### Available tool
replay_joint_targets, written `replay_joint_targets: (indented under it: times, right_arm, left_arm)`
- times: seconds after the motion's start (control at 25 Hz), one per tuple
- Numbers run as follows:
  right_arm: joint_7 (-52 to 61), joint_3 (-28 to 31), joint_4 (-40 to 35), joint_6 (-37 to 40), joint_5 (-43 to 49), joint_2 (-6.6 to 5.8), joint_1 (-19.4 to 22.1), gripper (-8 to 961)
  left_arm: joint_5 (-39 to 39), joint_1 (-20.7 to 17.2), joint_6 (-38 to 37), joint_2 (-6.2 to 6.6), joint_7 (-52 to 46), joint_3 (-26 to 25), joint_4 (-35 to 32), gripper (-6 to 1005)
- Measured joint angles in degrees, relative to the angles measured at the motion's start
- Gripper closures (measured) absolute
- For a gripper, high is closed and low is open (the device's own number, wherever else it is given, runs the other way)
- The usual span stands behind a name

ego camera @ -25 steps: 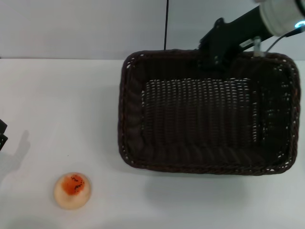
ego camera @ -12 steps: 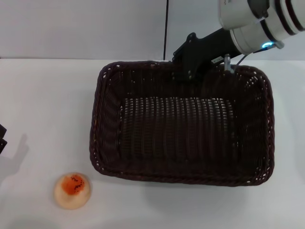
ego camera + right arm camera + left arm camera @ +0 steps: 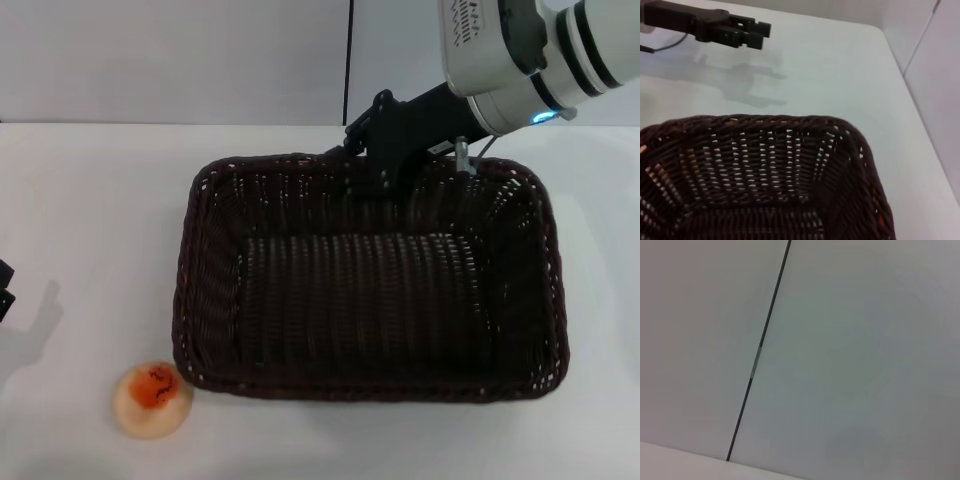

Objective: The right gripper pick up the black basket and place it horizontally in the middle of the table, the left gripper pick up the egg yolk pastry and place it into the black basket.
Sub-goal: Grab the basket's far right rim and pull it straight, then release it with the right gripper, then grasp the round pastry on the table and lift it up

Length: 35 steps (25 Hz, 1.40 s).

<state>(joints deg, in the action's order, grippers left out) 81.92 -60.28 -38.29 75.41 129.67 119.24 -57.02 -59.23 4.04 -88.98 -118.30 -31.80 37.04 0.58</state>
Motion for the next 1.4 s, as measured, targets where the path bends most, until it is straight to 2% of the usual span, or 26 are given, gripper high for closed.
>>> replay_joint_targets:
  times: [0.32, 0.48, 0.6, 0.68, 0.76, 0.84, 0.96, 1.0, 1.04, 1.08, 1.12, 1.16, 1.2, 1.28, 1.4]
  right_arm:
    - [-0.03, -0.98, -1.31, -0.46, -1.22, 0.07, 1.28, 561]
    - [0.68, -0.98, -7.92, 3.55, -6.81, 0.11, 5.48, 425]
    - [3.34, -0.98, -17.33, 8.01, -15.67, -0.08, 12.23, 313]
    - [4.57, -0.97, -23.74, 9.91, -22.43, -0.15, 17.96, 274]
    - [4.84, -1.15, -29.91, 10.89, -31.49, -0.13, 25.66, 235]
    - [4.82, -1.31, -32.49, 10.96, -37.89, -0.13, 30.90, 215]
    - [4.41, -1.01, -34.13, 11.42, -47.27, -0.11, 38.47, 215]
    - [4.14, -0.77, -34.22, 11.67, -49.24, -0.06, 40.53, 215]
    - [2.86, 0.13, -33.62, 12.91, -53.45, 0.15, 44.46, 215]
    - [2.86, 0.13, -33.62, 12.91, -53.45, 0.15, 44.46, 215]
    - [2.23, 0.70, -32.75, 13.74, -55.14, 0.24, 46.02, 215]
    - [1.53, 2.01, -30.26, 15.64, -58.05, 0.25, 47.98, 215]
    - [1.53, 2.01, -30.26, 15.64, -58.05, 0.25, 47.98, 215]
    - [1.41, 3.83, -27.40, 18.20, -59.99, 0.23, 49.11, 215]
    - [1.35, 6.04, -25.02, 20.99, -61.11, 0.20, 49.94, 215]
  left_arm:
    - [0.00, -0.16, -0.67, 0.00, -0.36, 0.23, 0.04, 172]
    - [0.07, -0.27, -0.73, 0.01, -0.53, 0.14, 0.00, 172]
    - [0.02, -0.92, -0.84, 1.12, -5.71, 2.55, -3.55, 172]
    - [0.02, -1.59, -0.41, 2.44, -10.03, 6.70, -7.73, 172]
    - [-1.07, -2.25, -0.07, 4.17, -14.56, 10.90, -12.29, 172]
    - [-4.29, -2.81, 0.13, 6.24, -19.94, 13.92, -17.11, 172]
    - [-14.36, -2.84, 0.91, 8.86, -29.51, 14.75, -23.99, 172]
    - [-19.09, -2.63, 1.35, 9.43, -33.08, 14.61, -26.77, 172]
    - [-27.32, -2.34, 2.02, 9.66, -38.93, 14.53, -31.89, 172]
    - [-27.32, -2.34, 2.02, 9.66, -38.93, 14.53, -31.89, 173]
    - [-31.15, -2.29, 2.24, 9.40, -41.35, 14.49, -34.61, 173]
    - [-37.17, -2.20, 2.31, 8.38, -44.47, 14.49, -38.82, 173]
    - [-37.17, -2.20, 2.31, 8.38, -44.47, 14.49, -38.82, 173]
    - [-42.70, -2.01, 2.13, 6.72, -46.15, 14.46, -42.62, 173]
    - [-46.34, -1.62, 2.26, 5.03, -46.20, 14.19, -44.60, 173]
